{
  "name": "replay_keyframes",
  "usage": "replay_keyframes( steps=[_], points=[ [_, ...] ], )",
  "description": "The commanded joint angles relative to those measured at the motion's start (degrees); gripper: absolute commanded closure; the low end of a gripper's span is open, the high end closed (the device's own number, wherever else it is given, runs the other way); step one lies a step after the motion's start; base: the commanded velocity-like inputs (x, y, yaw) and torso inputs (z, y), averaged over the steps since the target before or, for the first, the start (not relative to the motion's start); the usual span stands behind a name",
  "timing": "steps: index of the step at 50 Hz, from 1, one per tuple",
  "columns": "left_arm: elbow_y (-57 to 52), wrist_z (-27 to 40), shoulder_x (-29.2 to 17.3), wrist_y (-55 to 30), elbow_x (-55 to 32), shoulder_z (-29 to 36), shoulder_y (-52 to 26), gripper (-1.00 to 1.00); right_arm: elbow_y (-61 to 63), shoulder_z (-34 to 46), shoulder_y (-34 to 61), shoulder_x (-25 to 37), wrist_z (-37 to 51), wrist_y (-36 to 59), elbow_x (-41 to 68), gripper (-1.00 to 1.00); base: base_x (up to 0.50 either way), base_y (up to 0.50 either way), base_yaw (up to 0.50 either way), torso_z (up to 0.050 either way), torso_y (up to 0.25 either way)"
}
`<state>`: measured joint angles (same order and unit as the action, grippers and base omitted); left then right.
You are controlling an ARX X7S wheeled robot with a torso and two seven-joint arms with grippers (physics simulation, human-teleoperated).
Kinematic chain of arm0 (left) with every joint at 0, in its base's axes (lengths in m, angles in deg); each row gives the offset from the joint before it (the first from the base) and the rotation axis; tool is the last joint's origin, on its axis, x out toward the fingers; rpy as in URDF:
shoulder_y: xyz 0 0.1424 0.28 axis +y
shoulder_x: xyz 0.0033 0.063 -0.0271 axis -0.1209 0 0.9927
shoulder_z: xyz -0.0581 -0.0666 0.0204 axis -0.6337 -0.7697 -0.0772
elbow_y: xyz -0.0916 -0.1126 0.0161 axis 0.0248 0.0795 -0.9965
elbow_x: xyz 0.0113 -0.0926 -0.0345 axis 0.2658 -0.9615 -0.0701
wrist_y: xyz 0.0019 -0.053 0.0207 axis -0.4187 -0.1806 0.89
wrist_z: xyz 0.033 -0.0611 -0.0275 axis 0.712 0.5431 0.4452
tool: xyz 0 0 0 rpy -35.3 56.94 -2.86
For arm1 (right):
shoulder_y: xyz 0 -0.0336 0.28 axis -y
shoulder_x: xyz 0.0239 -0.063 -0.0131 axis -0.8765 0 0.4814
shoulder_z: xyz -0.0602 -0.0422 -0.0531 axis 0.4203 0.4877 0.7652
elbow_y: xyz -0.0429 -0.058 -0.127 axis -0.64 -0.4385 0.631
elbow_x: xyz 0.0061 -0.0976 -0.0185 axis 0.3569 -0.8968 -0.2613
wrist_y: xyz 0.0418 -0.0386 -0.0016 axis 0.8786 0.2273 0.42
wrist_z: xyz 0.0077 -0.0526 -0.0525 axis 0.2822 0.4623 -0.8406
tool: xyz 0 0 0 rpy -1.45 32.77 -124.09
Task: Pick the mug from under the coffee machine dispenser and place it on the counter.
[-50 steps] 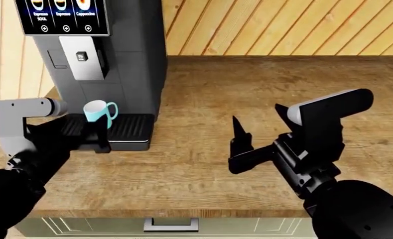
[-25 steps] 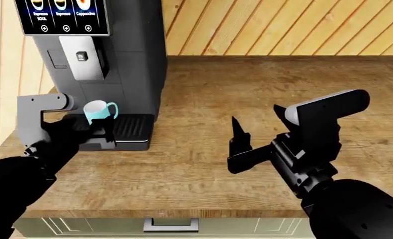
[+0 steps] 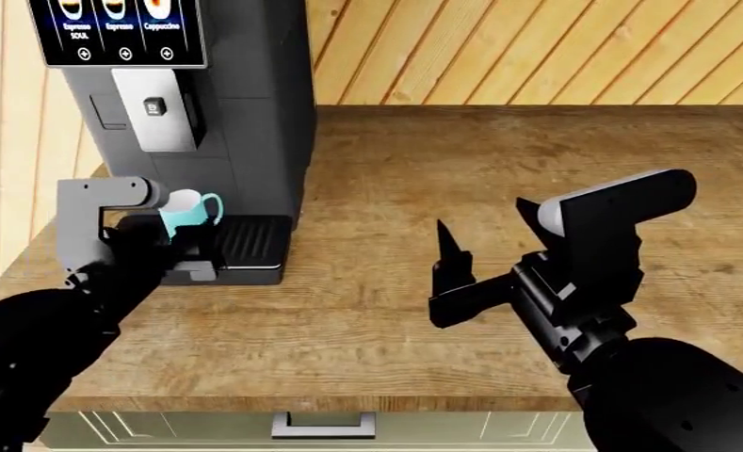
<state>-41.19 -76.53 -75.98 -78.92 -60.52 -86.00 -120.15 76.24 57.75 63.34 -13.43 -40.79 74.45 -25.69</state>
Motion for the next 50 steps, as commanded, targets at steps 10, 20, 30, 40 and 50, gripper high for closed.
replay_keyframes(
  steps=[10, 20, 30, 40, 50],
  points=[
    [-1.77, 0.49, -0.48, 0.32, -0.11, 0.41, 0.98, 1.00, -0.84, 0.58, 0.18, 0.50, 0.64, -0.89, 0.79, -1.00, 0.00, 0.00, 0.00, 0.000, 0.000],
    [-6.88, 1.72, -0.85, -1.29, -2.13, -1.34, 2.36, 1.00, -1.85, 1.45, 0.27, 0.86, 0.59, -2.15, 0.72, -1.00, 0.00, 0.00, 0.00, 0.000, 0.001],
    [-11.05, 2.57, -0.55, -3.60, -5.00, -2.83, 3.05, 1.00, -2.41, 0.64, -0.05, 1.33, 0.67, -3.31, 0.85, -1.00, 0.00, 0.00, 0.00, 0.000, 0.000],
    [-18.18, 3.96, -0.62, -6.95, -9.33, -5.40, 5.32, 1.00, -3.75, 0.33, -1.14, 1.94, 0.56, -5.14, 0.38, -1.00, 0.00, 0.00, 0.00, 0.000, 0.000],
    [-23.97, 5.15, -0.14, -9.47, -13.82, -8.03, 6.95, 1.00, -3.10, -0.41, -2.45, 2.35, 1.08, -5.54, 0.75, -1.00, 0.00, 0.00, 0.00, 0.000, 0.001]
  ],
)
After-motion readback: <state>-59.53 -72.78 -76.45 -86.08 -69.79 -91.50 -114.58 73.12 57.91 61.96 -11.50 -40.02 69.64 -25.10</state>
